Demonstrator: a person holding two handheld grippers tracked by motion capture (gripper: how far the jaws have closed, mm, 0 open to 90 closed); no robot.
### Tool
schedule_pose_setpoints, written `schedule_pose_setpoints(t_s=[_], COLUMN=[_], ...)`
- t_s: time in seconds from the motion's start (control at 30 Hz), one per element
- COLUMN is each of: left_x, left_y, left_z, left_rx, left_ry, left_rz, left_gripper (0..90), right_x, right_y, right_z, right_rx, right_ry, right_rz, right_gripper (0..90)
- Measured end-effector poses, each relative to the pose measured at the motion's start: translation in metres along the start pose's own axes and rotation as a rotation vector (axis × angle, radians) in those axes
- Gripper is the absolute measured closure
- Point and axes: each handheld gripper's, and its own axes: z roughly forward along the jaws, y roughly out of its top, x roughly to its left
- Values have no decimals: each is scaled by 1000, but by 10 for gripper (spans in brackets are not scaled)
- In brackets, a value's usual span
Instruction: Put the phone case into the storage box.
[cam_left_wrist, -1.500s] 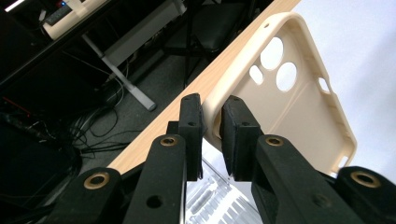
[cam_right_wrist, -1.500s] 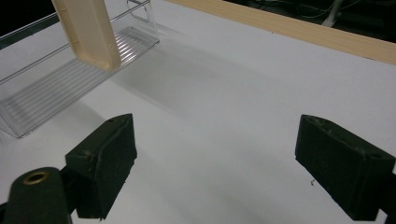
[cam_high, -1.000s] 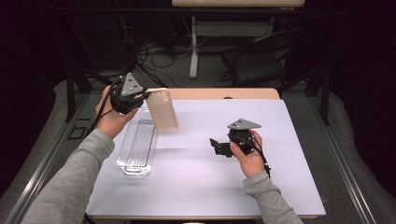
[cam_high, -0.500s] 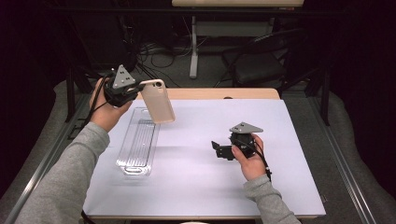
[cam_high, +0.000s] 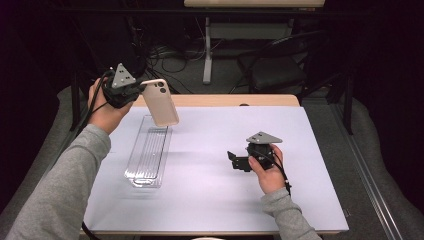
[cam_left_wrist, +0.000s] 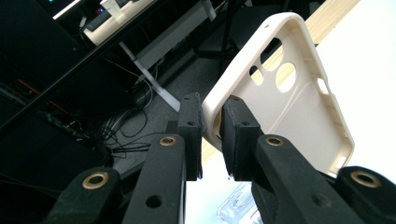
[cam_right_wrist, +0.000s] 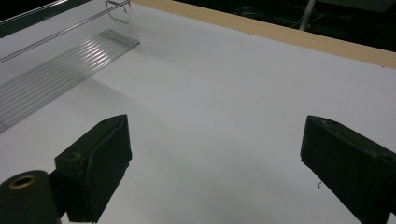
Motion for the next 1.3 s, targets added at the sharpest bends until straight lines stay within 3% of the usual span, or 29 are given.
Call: schedule_pose_setpoints(t_s=[0.4, 0.6, 1.3], left_x=[10, 13, 19], left_y=[-13, -17, -28], left_z=[6, 12, 28], left_rx=[25, 9, -11], left_ry=[26, 44, 42], left_rz=[64, 108, 179], left_gripper=[788, 788, 788], right_x=[2, 0, 2], right_y=[-2, -6, -11], right_z=[1, 5, 1], right_rx=[-13, -21, -48], right_ry=[-13, -16, -40], right_rz=[-8, -2, 7], right_gripper=[82, 81, 82])
